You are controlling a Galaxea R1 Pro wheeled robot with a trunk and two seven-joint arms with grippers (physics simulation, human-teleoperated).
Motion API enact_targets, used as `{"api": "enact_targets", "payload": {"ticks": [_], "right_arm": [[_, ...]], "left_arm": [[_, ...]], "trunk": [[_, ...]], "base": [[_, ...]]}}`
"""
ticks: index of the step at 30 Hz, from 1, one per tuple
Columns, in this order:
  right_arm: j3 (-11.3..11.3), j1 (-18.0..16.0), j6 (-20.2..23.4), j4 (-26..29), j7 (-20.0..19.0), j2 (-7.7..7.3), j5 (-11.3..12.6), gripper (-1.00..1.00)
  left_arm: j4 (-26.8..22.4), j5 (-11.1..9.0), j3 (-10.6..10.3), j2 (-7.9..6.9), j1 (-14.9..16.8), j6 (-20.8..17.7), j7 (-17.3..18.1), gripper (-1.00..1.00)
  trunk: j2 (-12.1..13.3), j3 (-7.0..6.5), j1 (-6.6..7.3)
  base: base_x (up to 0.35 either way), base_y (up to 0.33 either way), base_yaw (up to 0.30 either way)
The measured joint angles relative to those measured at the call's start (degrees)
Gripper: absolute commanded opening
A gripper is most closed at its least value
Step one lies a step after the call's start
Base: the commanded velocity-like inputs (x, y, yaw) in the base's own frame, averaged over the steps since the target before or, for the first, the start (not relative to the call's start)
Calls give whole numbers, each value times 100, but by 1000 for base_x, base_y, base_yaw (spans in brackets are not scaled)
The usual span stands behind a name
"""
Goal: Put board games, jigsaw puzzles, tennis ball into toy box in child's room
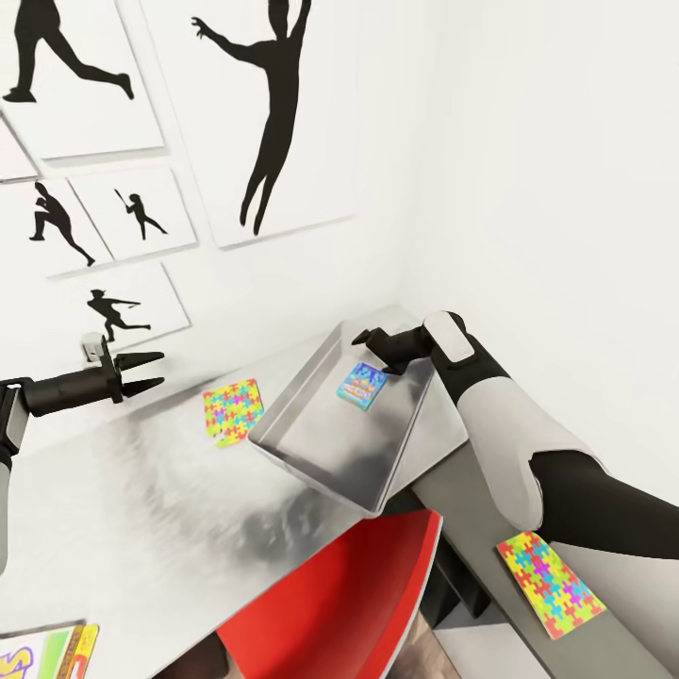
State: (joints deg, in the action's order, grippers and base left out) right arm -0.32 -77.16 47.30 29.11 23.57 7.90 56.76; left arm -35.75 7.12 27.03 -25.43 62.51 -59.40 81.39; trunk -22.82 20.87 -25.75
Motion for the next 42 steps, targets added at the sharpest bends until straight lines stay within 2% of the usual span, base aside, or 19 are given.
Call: {"api": "enact_targets", "payload": {"ticks": [15,33,42], "right_arm": [[0,2,2,1,-4,-3,0,100],[0,4,2,1,-6,-9,0,100],[0,3,1,1,-6,-6,0,100]], "left_arm": [[0,1,0,0,0,0,3,100],[0,1,-7,0,0,0,2,100],[0,0,-9,0,0,0,1,100]], "trunk": [[0,-137,0],[1,-152,0],[0,-220,0]], "base": [[0,0,-25],[0,0,-2],[0,0,0]]}}
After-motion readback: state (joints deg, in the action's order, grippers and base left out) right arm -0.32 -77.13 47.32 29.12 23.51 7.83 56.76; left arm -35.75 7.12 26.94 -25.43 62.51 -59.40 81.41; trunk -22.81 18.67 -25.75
